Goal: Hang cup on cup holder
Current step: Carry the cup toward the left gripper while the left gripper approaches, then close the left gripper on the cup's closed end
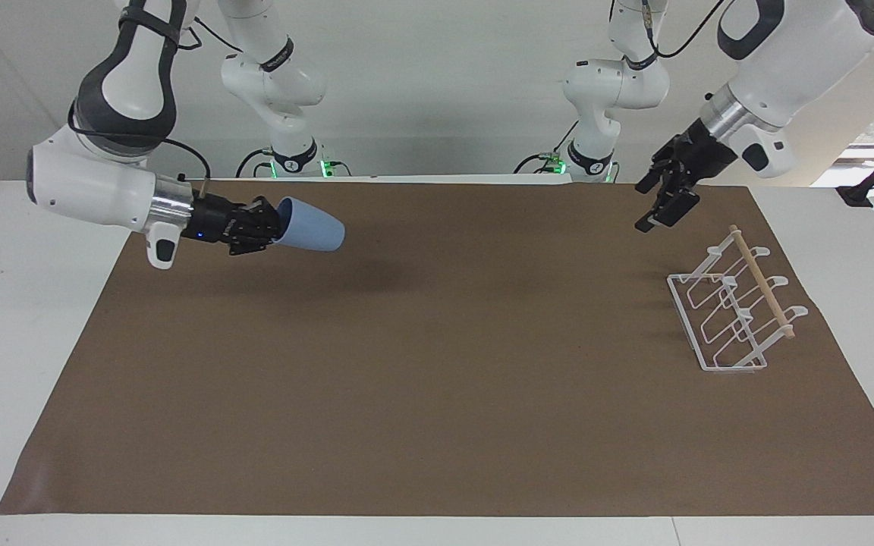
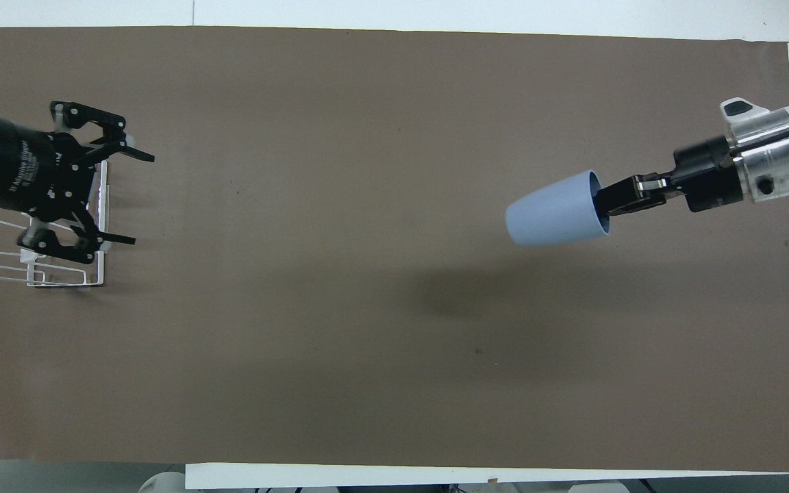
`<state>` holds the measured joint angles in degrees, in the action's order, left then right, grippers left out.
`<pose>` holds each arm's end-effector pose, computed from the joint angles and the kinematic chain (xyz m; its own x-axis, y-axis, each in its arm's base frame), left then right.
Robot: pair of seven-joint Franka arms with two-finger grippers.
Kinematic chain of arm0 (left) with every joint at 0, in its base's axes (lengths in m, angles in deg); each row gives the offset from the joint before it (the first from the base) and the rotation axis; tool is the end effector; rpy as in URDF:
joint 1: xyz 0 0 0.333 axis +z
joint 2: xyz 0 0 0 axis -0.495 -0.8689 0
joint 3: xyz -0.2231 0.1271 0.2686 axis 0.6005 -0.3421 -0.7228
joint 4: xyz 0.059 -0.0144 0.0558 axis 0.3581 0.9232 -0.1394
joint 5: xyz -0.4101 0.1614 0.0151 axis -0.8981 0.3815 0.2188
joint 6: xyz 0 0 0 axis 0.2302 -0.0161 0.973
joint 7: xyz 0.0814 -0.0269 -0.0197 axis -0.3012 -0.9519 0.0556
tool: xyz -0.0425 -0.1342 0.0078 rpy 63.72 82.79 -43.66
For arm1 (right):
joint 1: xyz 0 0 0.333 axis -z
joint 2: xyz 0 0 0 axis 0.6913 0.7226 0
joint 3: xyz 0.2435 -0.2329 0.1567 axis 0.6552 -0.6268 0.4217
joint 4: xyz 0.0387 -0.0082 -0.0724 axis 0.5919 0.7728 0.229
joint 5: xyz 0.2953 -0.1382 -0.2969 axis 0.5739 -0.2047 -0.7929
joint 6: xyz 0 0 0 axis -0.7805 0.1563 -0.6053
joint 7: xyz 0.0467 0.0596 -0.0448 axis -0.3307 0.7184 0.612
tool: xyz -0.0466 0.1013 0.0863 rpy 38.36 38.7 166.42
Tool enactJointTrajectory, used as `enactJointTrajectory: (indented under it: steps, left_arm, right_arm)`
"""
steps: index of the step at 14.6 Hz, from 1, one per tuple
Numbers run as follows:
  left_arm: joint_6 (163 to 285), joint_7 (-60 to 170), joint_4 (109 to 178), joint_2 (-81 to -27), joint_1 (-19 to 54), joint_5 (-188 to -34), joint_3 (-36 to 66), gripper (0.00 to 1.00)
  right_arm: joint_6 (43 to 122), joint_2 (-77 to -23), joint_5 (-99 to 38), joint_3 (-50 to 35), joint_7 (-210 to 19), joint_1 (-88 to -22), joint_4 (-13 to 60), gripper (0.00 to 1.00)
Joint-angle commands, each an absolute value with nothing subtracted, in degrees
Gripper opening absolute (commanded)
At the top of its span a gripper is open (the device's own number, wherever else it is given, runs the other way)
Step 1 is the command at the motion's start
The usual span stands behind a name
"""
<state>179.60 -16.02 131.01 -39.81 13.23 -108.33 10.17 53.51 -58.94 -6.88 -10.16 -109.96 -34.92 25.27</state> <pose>0.5526 -0.1996 0.6401 0.2774 0.8833 -0.3779 0.9579 -0.2844 0.0384 0.6087 0.0693 0.5036 0.9832 0.1697 -0.0673 0.0325 -0.5256 -0.8501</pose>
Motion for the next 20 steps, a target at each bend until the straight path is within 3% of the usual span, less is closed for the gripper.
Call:
enactJointTrajectory:
  steps: [1, 5, 11, 17, 19, 20]
  left_arm:
    - [181.3, -25.5, 131.0, -39.7, 10.2, -113.1, 9.9, 1.00]
    - [186.5, -36.0, 130.8, -40.3, 6.7, -116.5, 10.4, 0.99]
    - [191.7, -36.7, 130.2, -44.3, 3.2, -116.0, 11.0, 0.99]
    - [193.1, -36.3, 131.1, -46.7, 2.3, -115.7, 11.0, 0.99]
    - [192.5, -36.4, 130.4, -46.9, 2.3, -116.1, 11.3, 0.90]
    - [192.2, -36.6, 130.0, -46.9, 2.2, -116.4, 11.3, 0.60]
  right_arm:
    - [57.0, -60.0, 1.1, -10.0, -104.3, -38.7, 27.2, 0.01]
    - [67.8, -62.1, 11.5, -9.9, -99.8, -48.0, 33.0, 0.01]
    - [85.2, -61.6, 20.3, -9.9, -95.1, -61.9, 33.1, 0.00]
    - [89.3, -61.5, 22.3, -9.9, -93.1, -65.3, 33.0, 0.00]
    - [89.7, -61.4, 22.3, -9.9, -93.0, -65.2, 32.9, 0.00]
    - [89.7, -61.4, 22.3, -9.9, -93.0, -65.3, 32.8, 0.00]
